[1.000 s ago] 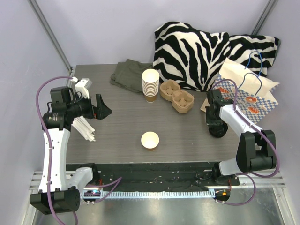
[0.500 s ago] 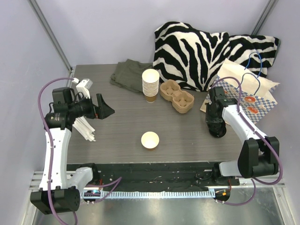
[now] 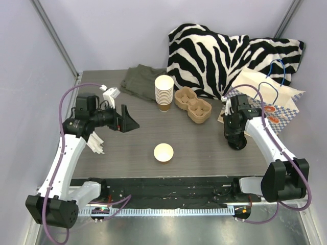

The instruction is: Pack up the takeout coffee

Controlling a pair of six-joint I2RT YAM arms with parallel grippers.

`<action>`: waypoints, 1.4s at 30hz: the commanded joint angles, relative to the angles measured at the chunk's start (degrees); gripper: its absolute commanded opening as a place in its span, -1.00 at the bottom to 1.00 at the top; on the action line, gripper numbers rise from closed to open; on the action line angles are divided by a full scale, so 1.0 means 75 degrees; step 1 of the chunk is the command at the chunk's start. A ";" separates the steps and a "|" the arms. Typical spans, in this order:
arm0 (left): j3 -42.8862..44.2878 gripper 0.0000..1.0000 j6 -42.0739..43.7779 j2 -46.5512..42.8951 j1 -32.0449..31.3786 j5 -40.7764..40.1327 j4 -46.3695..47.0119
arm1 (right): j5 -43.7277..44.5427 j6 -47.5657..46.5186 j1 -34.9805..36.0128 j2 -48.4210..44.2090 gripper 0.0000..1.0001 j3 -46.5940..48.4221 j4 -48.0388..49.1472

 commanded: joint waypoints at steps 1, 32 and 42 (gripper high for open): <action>0.0120 0.82 -0.0275 -0.0004 -0.0863 -0.0318 0.0865 | -0.1329 -0.1531 0.0146 -0.0427 -0.98 0.0463 -0.0433; 0.3272 0.36 -0.7938 0.7554 -0.5999 -0.1468 0.8927 | -0.2175 -0.5485 0.0170 -0.4072 -0.98 -0.0978 -0.1571; 0.3191 0.33 -0.9029 0.8399 -0.6292 -0.1949 1.0135 | -0.1601 -0.5028 0.0170 -0.3604 -0.98 -0.1248 -0.1207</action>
